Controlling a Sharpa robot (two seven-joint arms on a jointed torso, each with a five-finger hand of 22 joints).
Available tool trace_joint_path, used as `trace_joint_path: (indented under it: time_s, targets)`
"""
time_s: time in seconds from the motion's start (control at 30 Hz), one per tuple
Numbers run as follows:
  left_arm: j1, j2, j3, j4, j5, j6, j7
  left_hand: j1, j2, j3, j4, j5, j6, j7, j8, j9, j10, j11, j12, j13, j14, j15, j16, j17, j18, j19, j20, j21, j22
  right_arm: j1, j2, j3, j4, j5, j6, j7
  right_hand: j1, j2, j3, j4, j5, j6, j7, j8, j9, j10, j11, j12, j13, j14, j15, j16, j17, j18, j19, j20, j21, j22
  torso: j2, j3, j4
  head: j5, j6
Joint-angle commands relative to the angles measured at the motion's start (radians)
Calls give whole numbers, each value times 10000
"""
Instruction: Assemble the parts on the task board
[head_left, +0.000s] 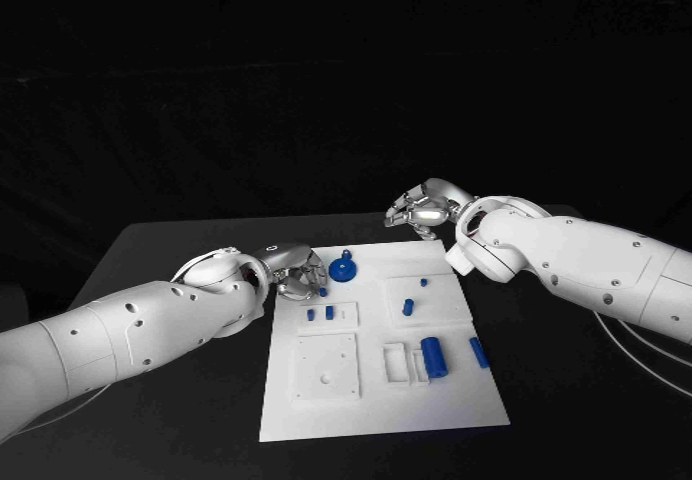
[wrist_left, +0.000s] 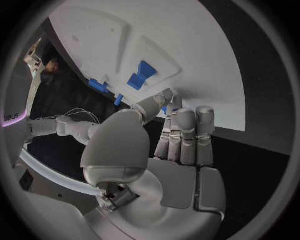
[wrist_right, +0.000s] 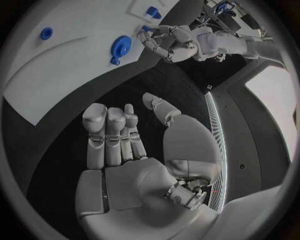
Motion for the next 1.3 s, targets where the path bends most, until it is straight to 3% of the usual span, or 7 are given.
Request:
trace_joint_path:
  time_s: [0.03,0.4,0.53,0.63,0.73,0.93,1.3]
  targets:
    - [2,-43,7,-62,67,-203,10,35,-138,-15,-29,-48,-98,-6,-68,-19,-101,7,-65,-13,-70,44,-57,-19,1050,-80,25,-75,-18,-3,-44,7,-24,106,116,283,-93,6,21,-33,53,-123,56,-47,-9,-104,21,-139,-67,-114,39,-157,-65,1410,-135,56,-149,-62,2,0,-6,-9,20]
    - [36,-390,17,-383,664,-773,386,321,-105,347,2,-161,65,132,79,-3,-150,84,-123,7,-599,131,-596,-281,945,-511,174,-474,-173,-3,-436,3,-51,543,456,2005,376,229,607,-519,132,-566,293,-234,-9,-944,268,-1764,-1266,-1241,343,-2135,-1140,1321,-1559,731,-2045,-1018,-24,12,0,-162,93]
    - [176,-576,43,-511,2624,-317,292,303,-133,379,5,-176,62,130,91,-7,-149,92,-126,15,-661,141,-726,-345,903,-607,201,-582,-222,-4,-639,-3,-67,-218,828,2120,375,230,643,-565,132,-555,330,-216,9,-1040,309,-1928,-1401,-1339,423,-2334,-1259,1274,-1672,837,-2252,-1140,-31,1,7,-245,163]
    - [256,-732,49,-528,4428,-50,277,105,-175,490,44,-210,67,124,121,-1,-180,185,-148,18,-1375,254,-1523,-701,713,-1229,372,-1138,-444,-9,-788,-17,-59,-798,1066,2139,771,258,939,-690,68,-765,660,-222,72,-1707,658,-4033,-2962,-1949,828,-3345,-1912,1094,-2342,1261,-3256,-1694,-35,10,-12,-246,201]
    - [297,-978,66,-409,5741,211,583,-58,-113,434,14,-250,24,132,183,11,-176,221,-152,54,-1411,302,-2308,-1060,525,-1486,445,-1680,-753,-39,-949,-65,-91,-1703,1453,2181,1242,63,712,-747,63,-652,578,-24,206,-1905,1002,-6546,-5036,-1734,974,-3629,-2215,1266,-2136,1388,-3584,-1892,-62,0,-5,-264,245]
    - [294,-1486,70,50,7271,1121,1741,-1039,-213,-352,-34,242,-200,207,241,40,-362,458,-279,41,-2517,851,-4569,-1901,62,-2636,817,-3073,-1434,-201,-1187,-188,11,-3610,1676,2030,1296,125,-881,-766,142,-391,436,188,292,-466,732,-7917,-6432,-931,739,-3390,-2199,1410,-1303,1217,-3479,-1825,-158,-39,-29,-176,272]
    - [288,-1932,65,711,10352,959,2664,-650,168,-952,-62,298,-334,213,410,96,-396,514,-515,-94,-3423,1781,-7174,-2327,184,-3468,1713,-4219,-1849,-515,-1296,-242,269,-6522,1631,1448,1724,-7,-1056,-756,217,212,178,358,212,245,633,-9071,-7222,41,613,-2992,-2011,1410,-348,758,-3034,-1522,-333,-138,29,-301,234]
